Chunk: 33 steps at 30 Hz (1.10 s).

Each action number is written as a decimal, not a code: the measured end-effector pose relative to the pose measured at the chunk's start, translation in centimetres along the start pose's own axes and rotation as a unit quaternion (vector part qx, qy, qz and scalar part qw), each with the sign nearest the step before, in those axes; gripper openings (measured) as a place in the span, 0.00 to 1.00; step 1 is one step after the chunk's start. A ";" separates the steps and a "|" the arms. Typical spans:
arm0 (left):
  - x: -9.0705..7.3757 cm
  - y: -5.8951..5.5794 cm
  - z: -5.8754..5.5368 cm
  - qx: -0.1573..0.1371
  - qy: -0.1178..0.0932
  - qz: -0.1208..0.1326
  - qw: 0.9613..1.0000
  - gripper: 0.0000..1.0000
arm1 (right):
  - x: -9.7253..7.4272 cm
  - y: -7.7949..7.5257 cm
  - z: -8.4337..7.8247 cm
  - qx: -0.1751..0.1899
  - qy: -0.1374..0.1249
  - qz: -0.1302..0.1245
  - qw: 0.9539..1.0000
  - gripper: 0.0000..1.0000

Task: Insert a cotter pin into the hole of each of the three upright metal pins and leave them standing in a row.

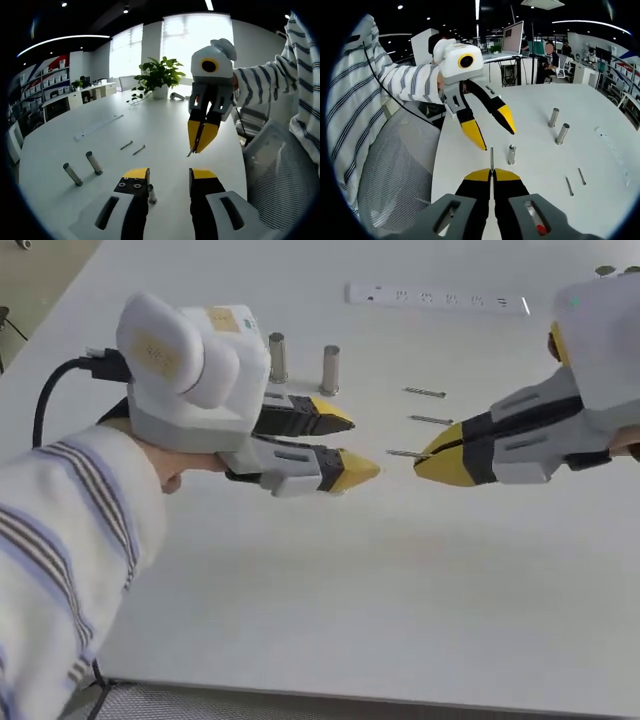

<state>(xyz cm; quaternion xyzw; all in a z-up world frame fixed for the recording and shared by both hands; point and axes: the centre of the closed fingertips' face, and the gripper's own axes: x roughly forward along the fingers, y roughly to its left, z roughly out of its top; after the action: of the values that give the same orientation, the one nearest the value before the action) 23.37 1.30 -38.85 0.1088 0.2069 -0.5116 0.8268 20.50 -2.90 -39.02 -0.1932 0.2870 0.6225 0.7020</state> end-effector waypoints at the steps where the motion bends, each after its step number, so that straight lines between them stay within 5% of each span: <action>1: 0.0 0.2 -0.2 0.001 0.002 0.002 1.000 0.26 | 0.1 -0.1 -0.1 -0.001 0.001 -0.002 1.000 0.00; 10: 0.2 1.6 -2.3 0.008 0.036 0.004 0.999 0.24 | 1.7 -1.5 -1.8 0.002 0.031 -0.030 0.999 0.00; 20: 1.2 2.3 -3.7 0.021 0.062 -0.006 0.998 0.22 | 3.4 -2.0 -2.8 -0.001 0.052 -0.027 0.998 0.00; 33: 2.9 1.7 -4.3 0.038 0.076 -0.027 0.996 0.15 | 3.9 -2.5 -3.2 0.008 0.056 -0.025 0.998 0.00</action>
<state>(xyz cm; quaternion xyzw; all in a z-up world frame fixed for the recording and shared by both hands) 24.99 1.43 -44.04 0.1727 0.2523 -0.5311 0.7902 22.65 -2.26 -44.19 -0.2293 0.3256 0.5907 0.7018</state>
